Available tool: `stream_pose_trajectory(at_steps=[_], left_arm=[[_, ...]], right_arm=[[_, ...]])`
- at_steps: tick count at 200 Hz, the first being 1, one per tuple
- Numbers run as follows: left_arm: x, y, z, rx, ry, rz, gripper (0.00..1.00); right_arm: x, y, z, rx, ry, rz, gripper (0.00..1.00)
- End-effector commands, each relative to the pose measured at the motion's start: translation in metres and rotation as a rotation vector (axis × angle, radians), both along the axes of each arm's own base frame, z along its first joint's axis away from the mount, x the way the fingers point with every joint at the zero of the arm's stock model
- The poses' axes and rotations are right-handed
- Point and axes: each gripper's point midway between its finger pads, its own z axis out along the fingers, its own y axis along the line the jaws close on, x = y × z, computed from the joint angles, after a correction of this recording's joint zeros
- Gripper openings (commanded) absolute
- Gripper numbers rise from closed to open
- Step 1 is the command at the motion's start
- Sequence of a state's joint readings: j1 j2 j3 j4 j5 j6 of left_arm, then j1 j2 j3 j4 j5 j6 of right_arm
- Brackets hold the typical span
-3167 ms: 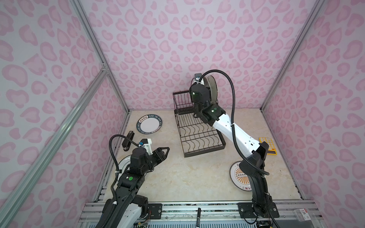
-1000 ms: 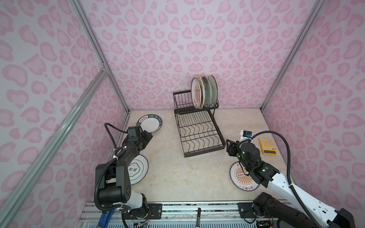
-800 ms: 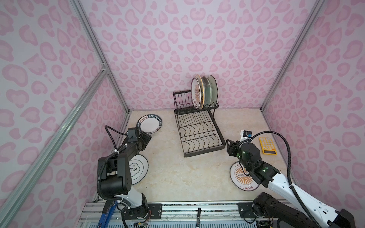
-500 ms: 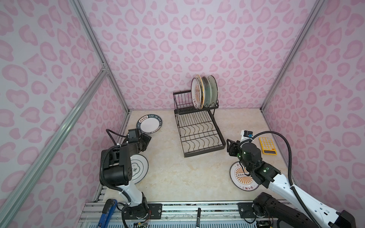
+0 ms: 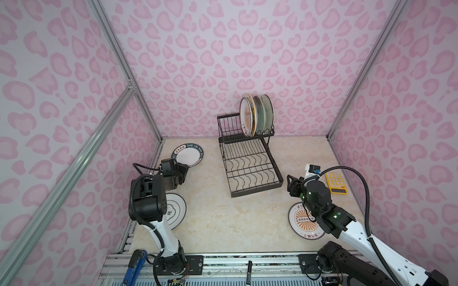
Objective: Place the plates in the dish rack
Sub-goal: 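Grasp the green-rimmed white plate's rim with the left gripper and tilt it upright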
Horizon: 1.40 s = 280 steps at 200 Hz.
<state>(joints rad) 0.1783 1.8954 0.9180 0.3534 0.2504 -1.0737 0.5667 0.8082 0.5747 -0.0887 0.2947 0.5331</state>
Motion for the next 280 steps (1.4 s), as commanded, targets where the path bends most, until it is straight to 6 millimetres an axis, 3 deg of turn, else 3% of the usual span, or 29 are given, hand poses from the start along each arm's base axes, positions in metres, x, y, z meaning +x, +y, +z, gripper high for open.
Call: stream_pose_trajectory(at_steps=[1,46,99,197,280], left_arm=[[-0.004,0.003,-0.013,-0.005,0.063,0.024,0.59],[0.002,0.009,-0.015,0.013,0.096,0.03,0.49],[0.016,0.012,-0.012,0.018,0.093,0.028,0.47],[0.02,0.009,-0.026,-0.014,0.134,0.02,0.25],[0.016,0.01,-0.031,-0.003,0.152,0.022,0.13]], right_arm=[[-0.001,-0.004,-0.003,-0.009,0.001,-0.012,0.62],[-0.002,-0.007,-0.001,-0.003,-0.006,-0.016,0.62],[-0.004,-0.011,0.001,0.004,-0.012,-0.024,0.62],[-0.009,-0.019,0.006,0.01,-0.028,-0.038,0.62],[-0.011,-0.022,0.008,0.02,-0.042,-0.045,0.61]])
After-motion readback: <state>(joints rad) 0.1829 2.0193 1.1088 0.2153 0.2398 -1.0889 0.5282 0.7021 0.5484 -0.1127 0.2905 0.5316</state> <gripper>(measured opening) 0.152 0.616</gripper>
